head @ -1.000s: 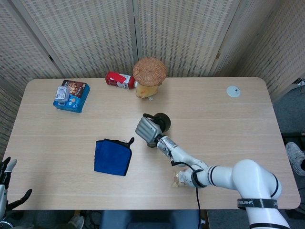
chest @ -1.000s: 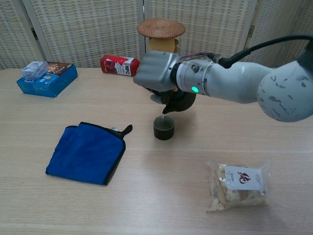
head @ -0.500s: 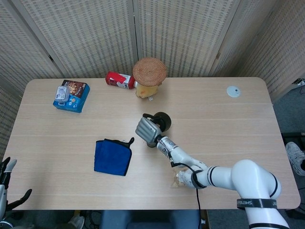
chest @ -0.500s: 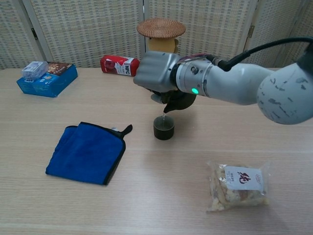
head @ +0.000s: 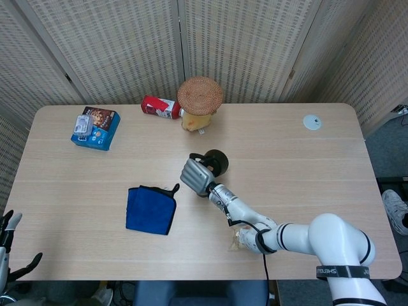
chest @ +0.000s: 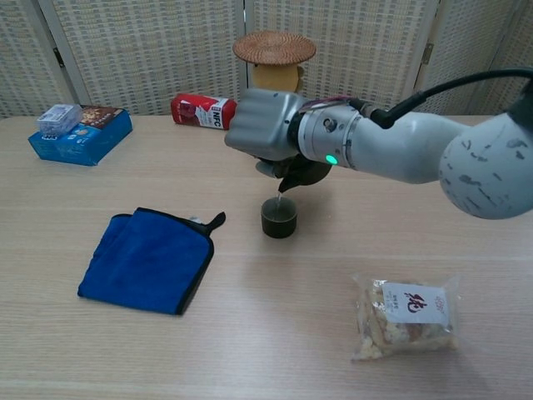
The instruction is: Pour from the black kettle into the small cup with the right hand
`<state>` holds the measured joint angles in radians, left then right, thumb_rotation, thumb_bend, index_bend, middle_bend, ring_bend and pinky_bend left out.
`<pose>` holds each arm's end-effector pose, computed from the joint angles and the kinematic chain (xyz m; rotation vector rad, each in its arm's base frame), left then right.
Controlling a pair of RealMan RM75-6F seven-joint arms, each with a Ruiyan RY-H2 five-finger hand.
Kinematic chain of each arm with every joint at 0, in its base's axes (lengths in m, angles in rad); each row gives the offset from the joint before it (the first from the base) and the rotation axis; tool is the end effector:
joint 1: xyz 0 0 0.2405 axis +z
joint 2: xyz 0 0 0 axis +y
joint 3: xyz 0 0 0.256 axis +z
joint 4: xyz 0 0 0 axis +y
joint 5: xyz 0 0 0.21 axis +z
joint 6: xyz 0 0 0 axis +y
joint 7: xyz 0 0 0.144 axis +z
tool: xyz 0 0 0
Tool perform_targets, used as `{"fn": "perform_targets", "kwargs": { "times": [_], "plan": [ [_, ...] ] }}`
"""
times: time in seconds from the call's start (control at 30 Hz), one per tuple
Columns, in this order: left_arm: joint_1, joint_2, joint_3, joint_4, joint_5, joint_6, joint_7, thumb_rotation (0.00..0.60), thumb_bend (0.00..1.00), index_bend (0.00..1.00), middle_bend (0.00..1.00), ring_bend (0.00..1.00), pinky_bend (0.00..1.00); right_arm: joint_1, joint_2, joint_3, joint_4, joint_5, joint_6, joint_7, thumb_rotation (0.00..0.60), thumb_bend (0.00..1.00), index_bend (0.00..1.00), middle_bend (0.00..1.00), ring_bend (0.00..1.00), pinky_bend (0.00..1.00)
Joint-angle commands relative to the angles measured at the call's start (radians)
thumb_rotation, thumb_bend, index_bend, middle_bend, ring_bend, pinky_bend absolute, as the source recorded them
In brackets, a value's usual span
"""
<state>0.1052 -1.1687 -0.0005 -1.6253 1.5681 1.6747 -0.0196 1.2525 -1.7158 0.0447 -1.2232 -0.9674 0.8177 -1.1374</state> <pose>-0.3157 0.1108 0.1575 -1.2235 -0.9428 -0.9411 -0.0236 -0.3864 -0.0826 2.1808 0.2943 0.4526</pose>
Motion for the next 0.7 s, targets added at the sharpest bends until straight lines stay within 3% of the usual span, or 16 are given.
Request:
{"fn": "perform_targets", "kwargs": {
  "times": [0.03,0.7],
  "plan": [
    [0.001,0.0,0.0,0.002,0.001,0.001,-0.003,0.6,0.22,0.06,0.0,0.0,0.0,0.0,0.001,-0.004,-0.005,0.001,0.004,-0.012,0.459,0.55,1.0,1.0,0.95,0.53],
    [0.004,0.002,0.001,0.008,0.005,0.005,-0.012,0.6,0.22,0.06,0.0,0.0,0.0,0.003,0.002,-0.022,-0.027,-0.006,0.017,-0.07,0.459,0.55,1.0,1.0,0.95,0.53]
  ]
}}
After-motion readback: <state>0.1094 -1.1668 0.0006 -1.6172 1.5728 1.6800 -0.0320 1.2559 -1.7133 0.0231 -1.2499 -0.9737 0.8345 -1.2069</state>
